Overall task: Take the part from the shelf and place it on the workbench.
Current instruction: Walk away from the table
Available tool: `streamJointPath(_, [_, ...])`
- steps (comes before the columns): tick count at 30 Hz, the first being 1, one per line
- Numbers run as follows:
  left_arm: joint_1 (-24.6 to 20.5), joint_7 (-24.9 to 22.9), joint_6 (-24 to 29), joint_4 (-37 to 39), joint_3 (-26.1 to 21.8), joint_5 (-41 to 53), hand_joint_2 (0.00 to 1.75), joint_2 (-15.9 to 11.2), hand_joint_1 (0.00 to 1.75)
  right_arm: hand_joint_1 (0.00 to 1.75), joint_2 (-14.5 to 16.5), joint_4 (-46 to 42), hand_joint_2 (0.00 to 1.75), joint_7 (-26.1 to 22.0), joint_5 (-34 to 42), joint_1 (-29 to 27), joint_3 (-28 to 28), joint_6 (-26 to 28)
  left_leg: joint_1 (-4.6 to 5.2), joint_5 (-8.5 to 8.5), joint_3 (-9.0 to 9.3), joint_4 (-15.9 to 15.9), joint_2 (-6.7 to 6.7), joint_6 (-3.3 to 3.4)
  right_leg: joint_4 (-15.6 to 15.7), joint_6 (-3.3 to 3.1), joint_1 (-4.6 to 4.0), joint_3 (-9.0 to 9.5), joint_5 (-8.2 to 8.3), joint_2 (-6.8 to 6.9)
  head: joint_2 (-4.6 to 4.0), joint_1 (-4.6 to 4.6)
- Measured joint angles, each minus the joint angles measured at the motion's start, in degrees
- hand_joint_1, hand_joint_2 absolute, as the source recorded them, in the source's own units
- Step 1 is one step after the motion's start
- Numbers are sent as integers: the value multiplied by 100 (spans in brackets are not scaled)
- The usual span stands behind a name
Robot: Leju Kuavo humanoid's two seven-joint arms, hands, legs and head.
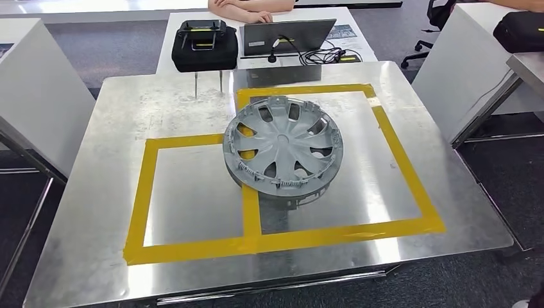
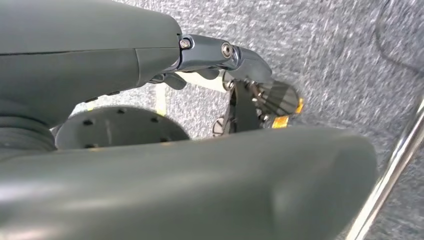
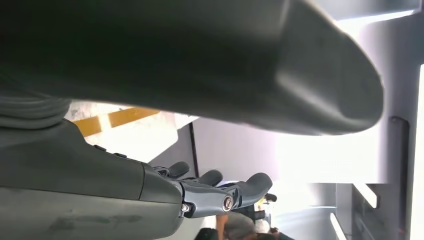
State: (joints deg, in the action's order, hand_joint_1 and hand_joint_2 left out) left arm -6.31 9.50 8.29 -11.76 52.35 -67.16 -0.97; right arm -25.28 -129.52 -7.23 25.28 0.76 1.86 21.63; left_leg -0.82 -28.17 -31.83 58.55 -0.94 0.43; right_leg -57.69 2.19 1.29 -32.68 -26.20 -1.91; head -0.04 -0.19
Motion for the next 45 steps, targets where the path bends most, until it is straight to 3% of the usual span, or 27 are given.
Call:
streamJointPath(3, [-8, 19, 7, 3, -49, -11, 0, -15, 0, 0, 1, -1, 0, -5, 8, 13, 46, 6, -12, 54, -4, -18, 35, 121, -127, 90, 21, -107, -80, 40, 0, 44])
streamJointPath(4, [-9, 24, 6, 3, -61, -15, 0, -17, 0, 0, 1, -1, 0, -6, 9, 20, 67, 16, -17, 69, -8, -30, 47, 157, -345, 107, 23, -219, -207, 74, 0, 81])
streamJointPath(6, [-6, 32, 11, 3, -77, -27, 0, -19, 0, 0, 1, 6, 0, -7, 3, 13, 100, 76, 4, 74, -27, -30, 75, 195, -1079, 122, 19, -562, -549, 124, 0, 169])
streamJointPath(8, [-1, 37, 35, 7, -94, -54, 0, -24, 0, 0, 1, 28, 0, -7, -9, -44, 146, 177, 38, 73, -42, -27, 112, 214, -1621, 112, 8, -817, -697, 131, 0, 222])
streamJointPath(9, [0, 38, 50, 9, -109, -69, 0, -30, 0, 0, 1, 43, 0, -7, -17, -86, 186, 227, 57, 71, -42, -26, 129, 219, -1597, 90, -3, -804, -622, 133, 0, 241])
streamJointPath(10, [0, 38, 64, 10, -127, -81, 0, -36, 0, 0, 1, 57, 0, -7, -26, -134, 237, 271, 75, 69, -36, -26, 146, 223, -1349, 53, -23, -679, -463, 143, 0, 258])
streamJointPath(11, [-1, 38, 79, 11, -145, -90, 0, -42, 0, 0, 1, 70, 0, -7, -34, -185, 301, 307, 90, 66, -28, -26, 162, 226, -953, -4, -55, -479, -275, 183, 0, 277])
streamJointPath(13, [-6, 28, 114, 11, -173, -105, 0, -56, 0, 0, -1, 84, 0, -8, -46, -298, 441, 348, 122, 57, -25, -22, 200, 217, -260, -118, -131, -145, -83, 319, 0, 292])
streamJointPath(15, [-7, -1, 140, 11, -191, -117, 0, -73, 0, 0, -1, 91, 0, -10, -52, -437, 587, 363, 123, 48, -30, -24, 251, 184, -38, -172, -182, -61, -92, 372, 0, 287])
streamJointPath(18, [-11, -40, 152, 13, -211, -119, 0, -113, 0, 0, 4, 98, 0, -13, -58, -594, 771, 372, 113, -29, -55, 46, 264, 99, 65, -210, -147, 29, -31, 284, 0, 290])
streamJointPath(20, [-14, -50, 162, 14, -219, -119, 0, -139, 0, 0, 15, 106, 0, -15, -61, -645, 848, 373, 88, -298, -255, 489, 182, 46, 122, -239, -104, 99, 18, 237, 0, 228])
streamJointPath(22, [-11, -73, 187, 14, -222, -119, 0, -152, 0, 0, 37, 121, 0, -16, -63, -714, 899, 372, 48, -605, -582, 1202, 142, 1, 120, -256, -97, 92, 29, 187, 0, 152])
streamJointPath(23, [-7, -94, 207, 15, -222, -119, 0, -161, 0, 0, 55, 133, 0, -16, -63, -749, 928, 366, 28, -647, -700, 1436, 138, -21, 116, -255, -94, 90, 28, 160, 0, 127])
streamJointPath(24, [-2, -121, 224, 17, -223, -119, 0, -172, 0, 0, 75, 143, 0, -18, -62, -777, 962, 355, 11, -582, -727, 1470, 137, -40, 107, -248, -87, 89, 24, 131, 0, 110])
streamJointPath(25, [3, -150, 237, 19, -225, -119, 0, -185, 0, 0, 99, 155, 0, -23, -60, -801, 1002, 333, -4, -428, -654, 1295, 135, -56, 91, -236, -76, 89, 16, 100, 0, 96])
streamJointPath(27, [4, -213, 248, 23, -230, -122, 0, -209, 0, 0, 139, 169, 0, -37, -48, -854, 1093, 275, -30, -90, -308, 576, 75, -72, 32, -183, -52, 81, -16, 48, 0, 62])
streamJointPath(29, [-11, -260, 248, 25, -236, -126, 0, -221, 0, 0, 158, 173, 0, -46, -25, -886, 1176, 224, -26, 6, -56, 95, 5, -39, -31, -100, -46, 47, -51, 8, 0, 30])
streamJointPath(33, [-25, -270, 239, 25, -239, -125, 0, -214, 0, 0, 161, 190, 0, -43, 8, -885, 1296, 169, -7, 31, -5, 13, 40, 122, -59, 51, -20, -46, -47, -18, 0, 49])
streamJointPath(35, [-25, -223, 214, 24, -240, -111, 0, -209, 0, 0, 160, 207, 0, -35, 25, -871, 1350, 166, -24, 72, -15, -16, 77, 186, -387, 99, -12, -222, -250, 47, 0, 109])
streamJointPath(37, [-22, -110, 171, 23, -240, -82, 0, -202, 0, 0, 160, 225, 0, -28, 43, -853, 1398, 164, -9, 83, -45, -16, 107, 208, -1103, 131, -8, -538, -602, 114, 0, 188])
streamJointPath(39, [-13, 39, 139, 24, -239, -52, 0, -188, 0, 0, 161, 248, 0, -22, 62, -852, 1425, 160, 9, 84, -66, -10, 150, 213, -1594, 140, -9, -755, -739, 132, 0, 232])
streamJointPath(40, [-9, 95, 131, 24, -239, -39, 0, -181, 0, 0, 161, 258, 0, -19, 69, -851, 1440, 155, 16, 83, -68, -5, 170, 213, -1521, 129, -11, -707, -645, 136, 0, 249])
streamJointPath(43, [-14, 124, 105, 22, -238, -7, 0, -160, 0, 0, 161, 275, 0, 0, 79, -826, 1488, 134, 30, 80, -60, 4, 216, 199, -435, 44, -42, -149, -195, 222, 0, 293])
streamJointPath(45, [-22, 51, 92, 22, -238, 23, 0, -139, 0, 0, 158, 279, 0, 14, 75, -797, 1500, 126, 38, 81, -64, 7, 241, 156, -50, -14, -85, 38, -137, 271, 0, 298])
